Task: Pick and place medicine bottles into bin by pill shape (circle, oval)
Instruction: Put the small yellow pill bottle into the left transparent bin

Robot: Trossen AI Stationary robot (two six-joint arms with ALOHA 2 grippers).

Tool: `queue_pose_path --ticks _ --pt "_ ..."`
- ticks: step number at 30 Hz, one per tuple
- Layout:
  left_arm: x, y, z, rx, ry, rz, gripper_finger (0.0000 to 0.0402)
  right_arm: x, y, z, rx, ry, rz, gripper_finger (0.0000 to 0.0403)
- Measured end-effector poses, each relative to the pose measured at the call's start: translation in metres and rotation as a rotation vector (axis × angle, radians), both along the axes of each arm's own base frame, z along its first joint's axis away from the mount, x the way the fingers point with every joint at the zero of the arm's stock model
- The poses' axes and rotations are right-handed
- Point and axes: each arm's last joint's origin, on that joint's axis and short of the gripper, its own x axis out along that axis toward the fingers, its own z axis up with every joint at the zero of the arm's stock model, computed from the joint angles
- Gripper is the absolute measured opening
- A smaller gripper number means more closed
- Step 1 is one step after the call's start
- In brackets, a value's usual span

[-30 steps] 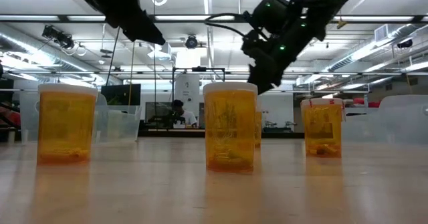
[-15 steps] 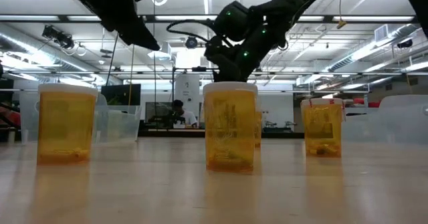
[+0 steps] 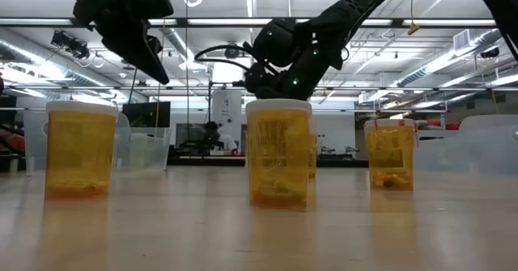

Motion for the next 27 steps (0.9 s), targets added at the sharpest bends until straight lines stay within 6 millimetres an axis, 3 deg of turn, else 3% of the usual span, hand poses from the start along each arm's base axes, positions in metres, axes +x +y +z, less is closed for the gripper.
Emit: queue_pose_path --ticks 10,23,27 --pt "-0.0045 0.0002 -0.0035 -0.035 0.051 0.045 0.0125 -0.0014 0.0 -0.0009 0.001 0.017 0.004 0.0124" --pt "-0.0039 0.0002 -0.003 -0.055 0.038 0.069 0.0125 -0.0015 0.0 -0.0008 -0.004 0.018 0.01 0.018" --pt "-0.0003 0.002 0.0004 -0.033 -0.026 0.148 0.0125 -0.0047 0.0007 0.0049 -0.008 0.025 0.018 0.0189"
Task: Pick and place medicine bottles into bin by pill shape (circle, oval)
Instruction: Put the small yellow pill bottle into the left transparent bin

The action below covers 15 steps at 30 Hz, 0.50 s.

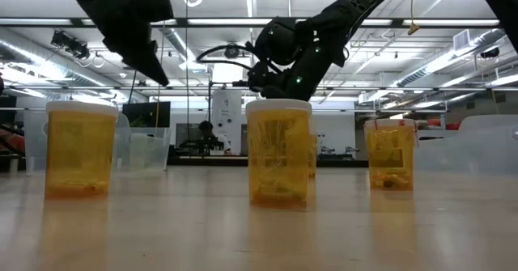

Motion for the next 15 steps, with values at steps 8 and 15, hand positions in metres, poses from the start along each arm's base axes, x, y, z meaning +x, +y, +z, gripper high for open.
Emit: queue_pose_path --ticks 8,15 --pt "0.013 0.001 -0.011 0.049 0.03 0.004 0.0163 -0.013 0.002 0.018 0.001 0.042 0.003 0.0215" --pt "0.028 0.008 -0.025 0.053 0.046 0.033 0.0162 -0.031 0.003 0.031 0.007 0.105 -0.021 0.0229"
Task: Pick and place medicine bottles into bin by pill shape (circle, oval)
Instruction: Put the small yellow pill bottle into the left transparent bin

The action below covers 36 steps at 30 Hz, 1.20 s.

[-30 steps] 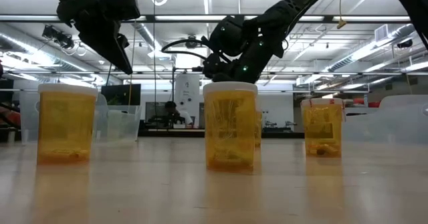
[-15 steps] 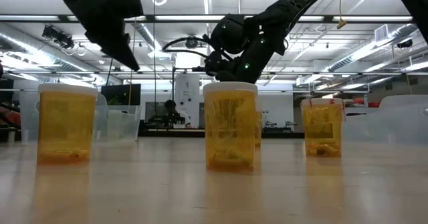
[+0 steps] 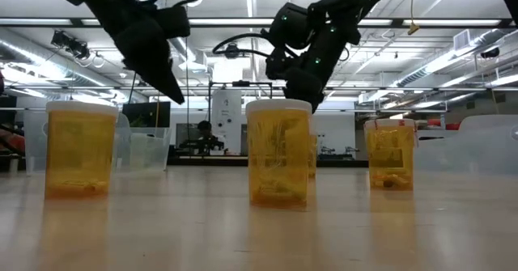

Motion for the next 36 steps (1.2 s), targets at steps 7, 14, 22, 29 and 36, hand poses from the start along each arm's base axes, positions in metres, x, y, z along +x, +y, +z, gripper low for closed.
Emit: queue_pose_path --ticks 7,14,22,29,36 --pt "0.014 0.012 -0.004 -0.008 -0.063 0.026 0.0144 -0.024 0.008 0.013 0.0 -0.041 -0.006 0.023" --pt "0.024 0.02 -0.016 -0.018 -0.062 0.046 0.0147 -0.048 0.025 0.023 -0.034 -0.076 0.001 0.023" --pt "0.04 0.034 -0.031 -0.005 -0.074 0.076 0.0177 -0.063 0.046 0.022 -0.039 -0.132 0.04 0.023" --pt "0.053 0.042 -0.033 0.027 -0.055 0.057 0.0215 -0.067 0.058 0.016 -0.024 -0.127 0.05 0.023" --pt "0.076 0.05 -0.036 0.064 -0.019 -0.027 0.0246 -0.068 0.066 0.02 -0.029 -0.141 0.074 0.023"
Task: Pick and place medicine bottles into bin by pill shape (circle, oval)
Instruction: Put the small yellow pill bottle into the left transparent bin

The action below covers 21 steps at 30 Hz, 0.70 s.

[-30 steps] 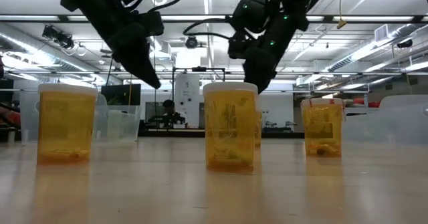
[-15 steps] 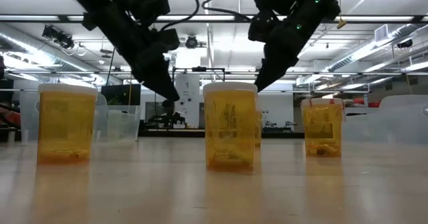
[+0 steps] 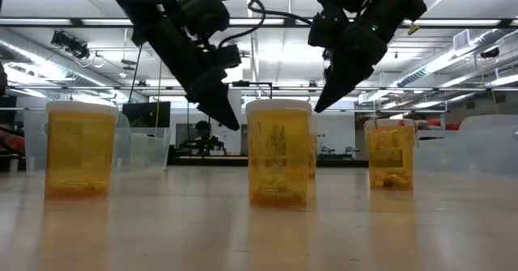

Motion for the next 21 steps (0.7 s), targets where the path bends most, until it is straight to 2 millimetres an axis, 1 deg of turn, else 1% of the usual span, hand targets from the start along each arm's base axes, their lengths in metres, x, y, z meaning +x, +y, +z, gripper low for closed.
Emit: queue_pose_path --ticks 5,11,16,21 --pt "0.014 0.009 -0.006 0.017 0.032 -0.046 0.0259 -0.005 0.004 0.009 -0.004 -0.024 0.009 0.023" --pt "0.022 0.018 -0.016 -0.009 0.067 -0.097 0.0271 -0.01 0.01 0.021 -0.035 -0.064 0.017 0.023" --pt "0.029 0.022 -0.021 -0.022 0.065 -0.11 0.0274 -0.011 0.012 0.021 -0.056 -0.064 0.03 0.023" --pt "0.029 0.022 -0.021 -0.034 0.06 -0.134 0.0265 -0.01 0.012 0.021 -0.057 -0.067 0.03 0.023"
